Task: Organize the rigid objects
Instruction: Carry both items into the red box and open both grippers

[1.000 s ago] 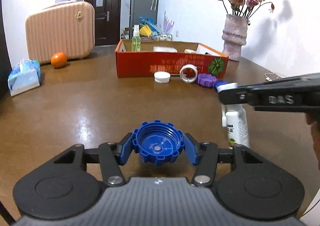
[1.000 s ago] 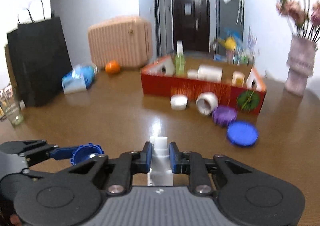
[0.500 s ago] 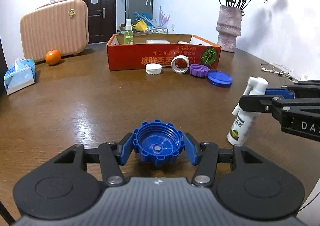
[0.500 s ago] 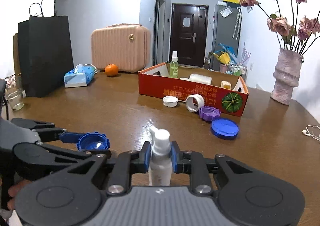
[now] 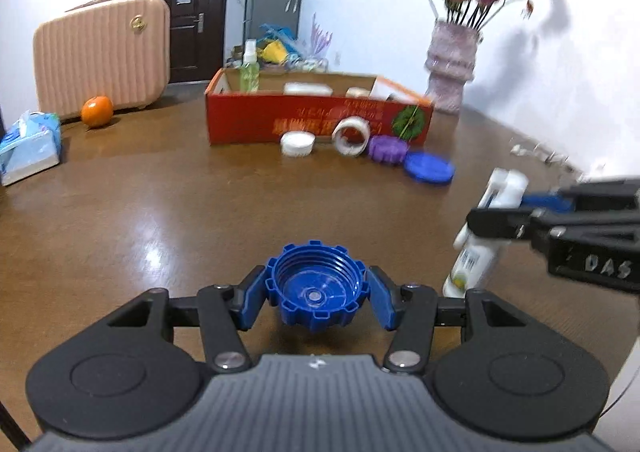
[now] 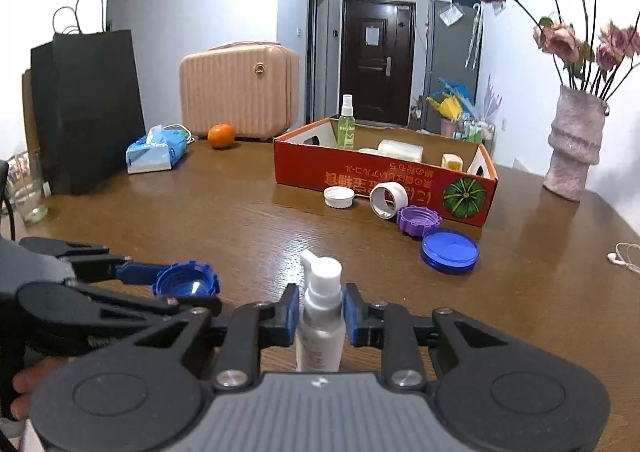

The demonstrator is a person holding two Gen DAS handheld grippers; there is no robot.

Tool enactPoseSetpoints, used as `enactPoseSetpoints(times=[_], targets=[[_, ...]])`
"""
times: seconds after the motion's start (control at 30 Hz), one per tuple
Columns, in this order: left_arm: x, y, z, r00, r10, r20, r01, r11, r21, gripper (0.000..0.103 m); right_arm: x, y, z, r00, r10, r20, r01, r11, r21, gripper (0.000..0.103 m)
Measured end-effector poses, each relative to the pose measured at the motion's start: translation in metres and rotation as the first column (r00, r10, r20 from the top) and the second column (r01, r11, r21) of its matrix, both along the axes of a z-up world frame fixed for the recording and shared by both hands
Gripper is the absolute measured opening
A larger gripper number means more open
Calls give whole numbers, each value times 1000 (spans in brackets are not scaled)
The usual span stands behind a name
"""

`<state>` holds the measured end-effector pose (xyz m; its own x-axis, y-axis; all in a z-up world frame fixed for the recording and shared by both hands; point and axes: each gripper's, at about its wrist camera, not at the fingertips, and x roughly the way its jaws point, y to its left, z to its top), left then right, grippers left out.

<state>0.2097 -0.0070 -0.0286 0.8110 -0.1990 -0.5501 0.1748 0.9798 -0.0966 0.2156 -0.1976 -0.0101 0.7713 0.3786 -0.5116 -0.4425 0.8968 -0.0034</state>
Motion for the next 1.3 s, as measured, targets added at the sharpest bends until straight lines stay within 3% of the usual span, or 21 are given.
enactPoseSetpoints(times=[0.13, 0.23, 0.37, 0.43, 0.57, 0.7, 0.83, 0.93, 1.17, 1.3], targets=[[30, 5, 25, 999, -38, 35, 39, 999, -34, 55, 11, -7, 10, 1000, 5, -20, -4, 1000, 23, 18], [76, 8, 50, 996, -60, 73, 61, 998, -20, 55, 31, -11, 22, 1000, 17, 6, -17, 1000, -2, 18], [174, 10, 81, 996, -66, 67, 67, 997, -26, 55, 81, -17, 54, 997, 16, 78, -16, 1000, 3, 18], [240, 5, 85, 999, -38, 9, 38, 999, -23, 55, 124, -18, 69, 993, 6, 122, -5, 1000, -7, 18], [351, -4, 65, 992, 16, -124, -16, 1000, 3, 55, 241, -18, 77, 994, -54, 99, 55, 998, -4, 18], [420, -7, 32, 973, 69, -222, -57, 997, 57, 55, 353, -16, 58, 993, -116, 30, 116, 993, 22, 18], [446, -3, 22, 954, 111, -279, -94, 993, 73, 55, 425, -11, 29, 987, -153, -44, 155, 988, 29, 18], [446, -5, 22, 962, 95, -254, -67, 991, 114, 62, 449, -3, 15, 986, -160, -49, 161, 987, -1, 19], [433, -3, 32, 965, 87, -247, -65, 993, 97, 64, 453, 2, 12, 986, -165, -23, 165, 986, -21, 20], [387, 3, 59, 981, 67, -182, -54, 995, 79, 70, 441, -4, 30, 986, -167, -20, 167, 986, -20, 21]])
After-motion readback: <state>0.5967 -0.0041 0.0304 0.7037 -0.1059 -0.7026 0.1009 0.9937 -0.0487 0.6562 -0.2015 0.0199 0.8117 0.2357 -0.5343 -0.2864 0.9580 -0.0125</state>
